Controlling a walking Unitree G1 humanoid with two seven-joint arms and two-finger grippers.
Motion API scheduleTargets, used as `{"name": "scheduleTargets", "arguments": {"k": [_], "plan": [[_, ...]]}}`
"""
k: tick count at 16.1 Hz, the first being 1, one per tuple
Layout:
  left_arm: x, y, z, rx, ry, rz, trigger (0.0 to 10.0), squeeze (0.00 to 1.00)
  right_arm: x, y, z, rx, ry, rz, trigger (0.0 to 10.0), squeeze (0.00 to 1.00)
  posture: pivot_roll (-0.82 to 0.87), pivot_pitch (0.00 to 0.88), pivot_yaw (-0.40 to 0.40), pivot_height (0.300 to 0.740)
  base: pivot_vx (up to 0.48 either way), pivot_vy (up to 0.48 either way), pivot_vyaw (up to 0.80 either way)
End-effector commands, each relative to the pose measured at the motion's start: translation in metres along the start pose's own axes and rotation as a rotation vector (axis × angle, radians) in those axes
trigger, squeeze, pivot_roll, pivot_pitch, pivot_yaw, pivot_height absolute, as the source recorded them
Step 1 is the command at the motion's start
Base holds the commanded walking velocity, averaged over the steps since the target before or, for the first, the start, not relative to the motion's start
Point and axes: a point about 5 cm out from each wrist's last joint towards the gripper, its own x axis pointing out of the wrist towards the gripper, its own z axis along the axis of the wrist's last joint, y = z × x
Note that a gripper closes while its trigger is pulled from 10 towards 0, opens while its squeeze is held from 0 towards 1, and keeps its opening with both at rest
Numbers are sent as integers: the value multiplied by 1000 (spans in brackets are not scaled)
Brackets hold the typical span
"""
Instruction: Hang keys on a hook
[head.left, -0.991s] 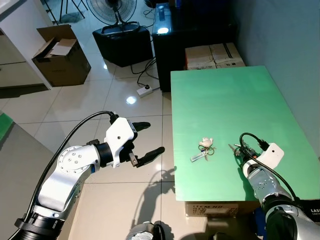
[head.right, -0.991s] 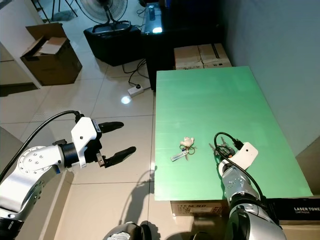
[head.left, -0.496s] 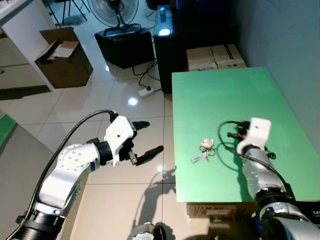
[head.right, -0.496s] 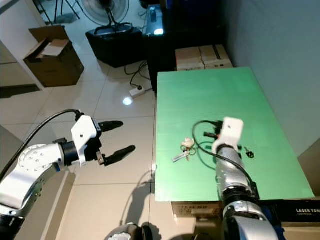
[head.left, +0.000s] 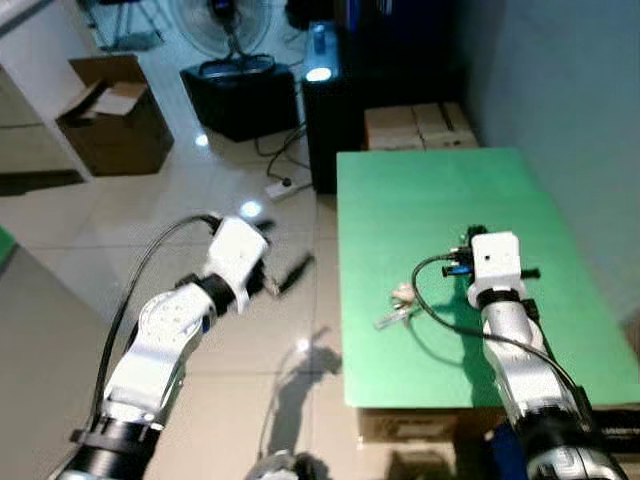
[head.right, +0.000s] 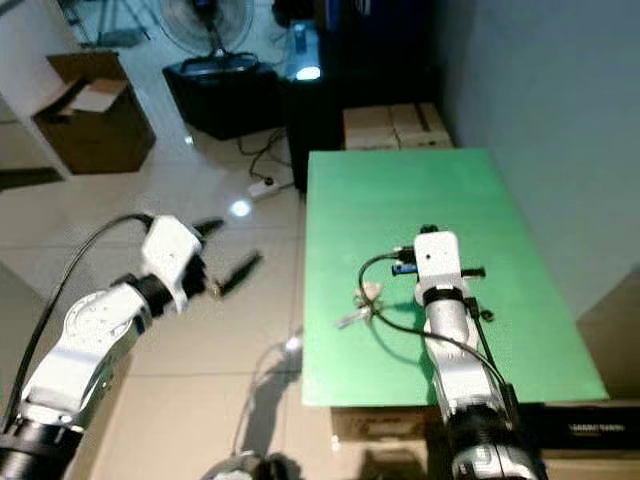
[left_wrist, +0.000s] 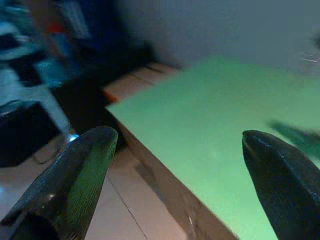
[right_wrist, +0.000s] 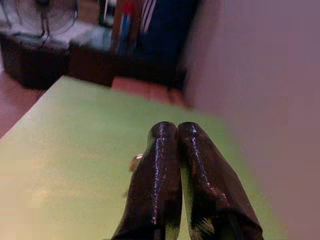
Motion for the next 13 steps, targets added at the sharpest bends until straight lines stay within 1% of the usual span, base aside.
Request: {"name": "scheduleTargets", "arguments": {"k": [1, 2, 4, 5, 6, 8, 9, 13], "plan": [[-4, 8, -2, -19, -2, 70, 10000, 0, -1, 3, 12, -24, -67, 10, 0, 0, -18, 17, 78, 740, 0, 0, 0], [-7, 6, -6, -68, -10, 125, 10000, 0, -6, 6, 21, -27, -105, 9, 0, 0, -27, 10, 60, 740, 0, 0, 0], [-10, 0, -12, -91, -1, 159, 10000, 0, -11, 8, 26, -28, -116, -2, 0, 0, -34, 8, 49, 740, 0, 0, 0], [-9, -3, -14, -92, 3, 169, 10000, 0, -12, 10, 21, -34, -87, -7, 0, 0, -36, 7, 45, 740, 0, 0, 0], [-5, -2, -13, -87, 0, 171, 10000, 0, -10, 10, 7, -36, -29, -4, 0, 0, -36, 10, 53, 740, 0, 0, 0], [-5, -1, -12, -76, 6, 156, 10000, 0, -9, 7, 1, -51, -3, 3, 0, 0, -34, 17, 64, 740, 0, 0, 0], [-5, -2, -12, -71, 12, 148, 10000, 0, -7, 5, -3, -59, 11, 13, 0, 0, -29, 28, 83, 740, 0, 0, 0], [-6, -3, -12, -60, 19, 139, 10000, 0, -4, -2, -14, -59, 60, 21, 0, 0, -15, 44, 84, 740, 0, 0, 0]]}}
